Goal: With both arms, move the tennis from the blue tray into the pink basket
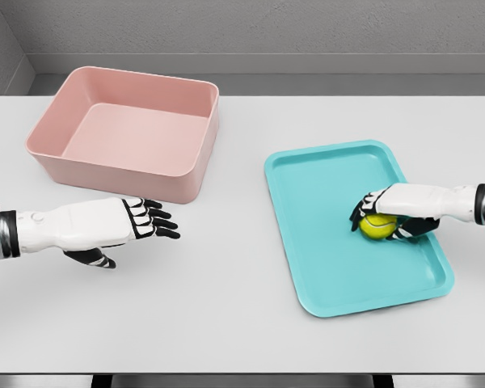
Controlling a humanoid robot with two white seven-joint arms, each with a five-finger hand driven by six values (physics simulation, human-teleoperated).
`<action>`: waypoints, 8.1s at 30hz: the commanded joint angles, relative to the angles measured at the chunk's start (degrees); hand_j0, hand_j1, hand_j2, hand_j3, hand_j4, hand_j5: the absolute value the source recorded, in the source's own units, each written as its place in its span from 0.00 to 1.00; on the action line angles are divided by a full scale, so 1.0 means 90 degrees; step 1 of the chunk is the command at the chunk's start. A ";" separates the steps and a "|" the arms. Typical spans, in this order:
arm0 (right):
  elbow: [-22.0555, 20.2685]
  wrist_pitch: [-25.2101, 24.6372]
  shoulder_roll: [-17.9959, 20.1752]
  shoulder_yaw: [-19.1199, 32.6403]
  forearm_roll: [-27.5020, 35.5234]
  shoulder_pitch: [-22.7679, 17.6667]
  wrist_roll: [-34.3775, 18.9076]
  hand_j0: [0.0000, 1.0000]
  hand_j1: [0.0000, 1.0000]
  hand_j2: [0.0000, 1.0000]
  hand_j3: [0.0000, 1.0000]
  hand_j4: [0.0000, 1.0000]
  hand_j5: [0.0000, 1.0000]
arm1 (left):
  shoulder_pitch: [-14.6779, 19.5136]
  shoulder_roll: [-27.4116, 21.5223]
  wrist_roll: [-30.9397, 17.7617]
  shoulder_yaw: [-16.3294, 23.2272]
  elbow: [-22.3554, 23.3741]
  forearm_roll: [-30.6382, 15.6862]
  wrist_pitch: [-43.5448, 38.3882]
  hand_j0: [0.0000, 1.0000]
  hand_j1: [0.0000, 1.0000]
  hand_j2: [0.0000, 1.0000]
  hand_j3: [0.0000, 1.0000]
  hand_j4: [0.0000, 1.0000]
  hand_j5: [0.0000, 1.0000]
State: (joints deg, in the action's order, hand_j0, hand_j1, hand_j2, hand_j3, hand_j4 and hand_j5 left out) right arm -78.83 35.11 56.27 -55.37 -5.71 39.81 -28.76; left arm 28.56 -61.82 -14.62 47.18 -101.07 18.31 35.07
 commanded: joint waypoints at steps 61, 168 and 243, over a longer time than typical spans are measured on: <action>-0.1241 -0.0012 -0.2140 -0.0460 0.0117 0.1201 -0.0330 0.57 0.57 0.57 0.57 0.57 0.57 | -0.0010 0.0033 0.0003 0.0002 -0.0001 -0.0013 -0.0008 1.00 1.00 1.00 1.00 1.00 1.00; 0.1112 -0.0012 -0.0041 -0.0762 0.0488 0.1787 0.1242 1.00 1.00 1.00 1.00 1.00 1.00 | 0.2129 0.2875 -0.2265 0.1095 0.1181 0.0212 -0.0008 1.00 1.00 1.00 1.00 1.00 1.00; 0.1112 -0.0012 -0.0051 -0.0762 0.0488 0.1787 0.1242 1.00 1.00 1.00 1.00 1.00 1.00 | 0.1914 0.3275 -0.2265 0.1330 0.1640 0.0612 -0.0008 0.54 0.54 0.54 0.54 0.54 0.54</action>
State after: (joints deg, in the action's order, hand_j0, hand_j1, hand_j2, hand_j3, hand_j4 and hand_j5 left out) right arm -68.81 35.09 55.77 -62.32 -1.70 55.90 -17.61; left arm 45.79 -32.33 -35.04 59.20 -86.25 24.33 35.14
